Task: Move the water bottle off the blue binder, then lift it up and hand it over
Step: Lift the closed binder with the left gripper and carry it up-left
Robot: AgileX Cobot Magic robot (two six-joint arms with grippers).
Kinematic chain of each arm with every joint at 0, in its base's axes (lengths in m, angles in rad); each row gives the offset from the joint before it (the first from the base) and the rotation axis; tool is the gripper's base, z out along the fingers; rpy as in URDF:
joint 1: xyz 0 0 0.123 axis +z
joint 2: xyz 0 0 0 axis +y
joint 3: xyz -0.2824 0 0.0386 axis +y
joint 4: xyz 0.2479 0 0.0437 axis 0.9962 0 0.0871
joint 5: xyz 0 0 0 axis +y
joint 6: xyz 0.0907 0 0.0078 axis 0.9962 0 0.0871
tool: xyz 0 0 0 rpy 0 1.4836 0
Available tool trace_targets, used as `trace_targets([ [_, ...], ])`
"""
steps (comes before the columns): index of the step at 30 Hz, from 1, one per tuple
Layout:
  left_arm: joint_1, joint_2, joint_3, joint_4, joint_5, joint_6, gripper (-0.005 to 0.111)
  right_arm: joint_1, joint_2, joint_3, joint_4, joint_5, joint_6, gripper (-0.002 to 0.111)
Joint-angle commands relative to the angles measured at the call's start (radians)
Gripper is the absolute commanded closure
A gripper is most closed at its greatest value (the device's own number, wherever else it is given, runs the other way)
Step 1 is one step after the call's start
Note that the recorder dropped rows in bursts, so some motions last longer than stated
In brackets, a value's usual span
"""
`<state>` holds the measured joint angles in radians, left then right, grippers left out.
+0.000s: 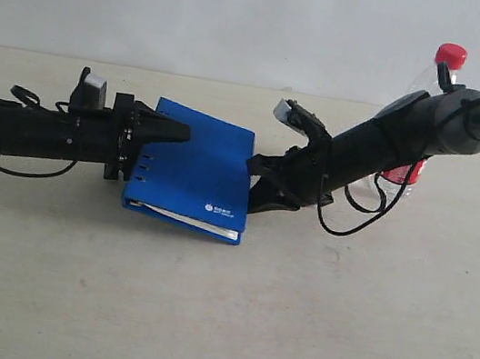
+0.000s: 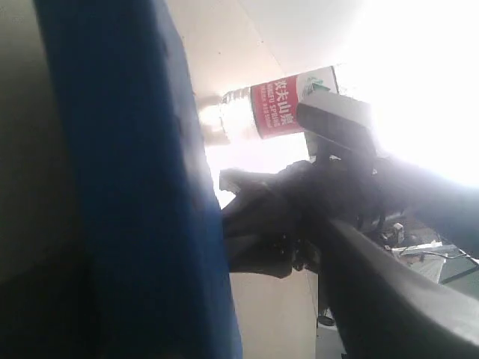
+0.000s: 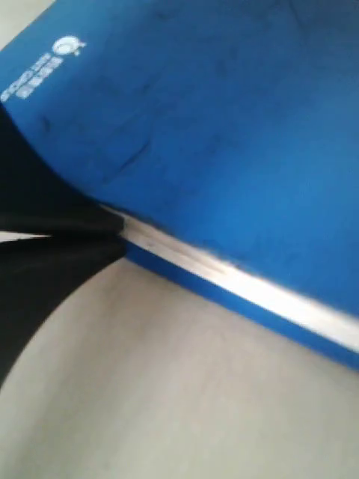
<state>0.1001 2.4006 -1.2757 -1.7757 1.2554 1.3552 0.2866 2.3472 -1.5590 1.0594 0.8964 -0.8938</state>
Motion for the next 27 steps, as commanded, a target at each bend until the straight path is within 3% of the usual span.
trace_targets([
  [1,-0.040,0.014,0.004,0.031,-0.034,-0.002,0.042,0.001,0.015,0.011,0.017,0.016,-0.066,0.108],
  [3,-0.042,0.014,0.004,0.031,-0.034,-0.002,0.049,0.001,0.011,0.011,0.027,0.016,-0.070,0.108],
  [5,-0.040,0.014,0.004,0.031,-0.034,-0.002,0.064,0.001,-0.003,0.011,0.027,0.016,-0.072,0.108],
  [8,-0.018,0.014,0.004,0.031,-0.034,-0.002,0.099,0.001,-0.036,0.011,0.027,0.020,-0.072,0.108],
  [9,-0.009,0.014,0.004,0.031,-0.034,0.001,0.102,0.001,-0.049,0.011,0.027,0.027,-0.072,0.108],
  [18,0.054,-0.014,0.009,0.046,-0.034,0.006,0.102,0.001,-0.159,0.011,-0.061,0.053,0.004,0.108],
  [24,0.049,-0.150,0.091,0.031,-0.034,0.135,0.102,0.001,-0.238,0.011,-0.222,0.035,0.084,0.109],
  [27,0.038,-0.266,0.163,0.031,-0.185,0.211,0.102,0.001,-0.283,0.011,-0.240,0.035,0.060,0.109],
])
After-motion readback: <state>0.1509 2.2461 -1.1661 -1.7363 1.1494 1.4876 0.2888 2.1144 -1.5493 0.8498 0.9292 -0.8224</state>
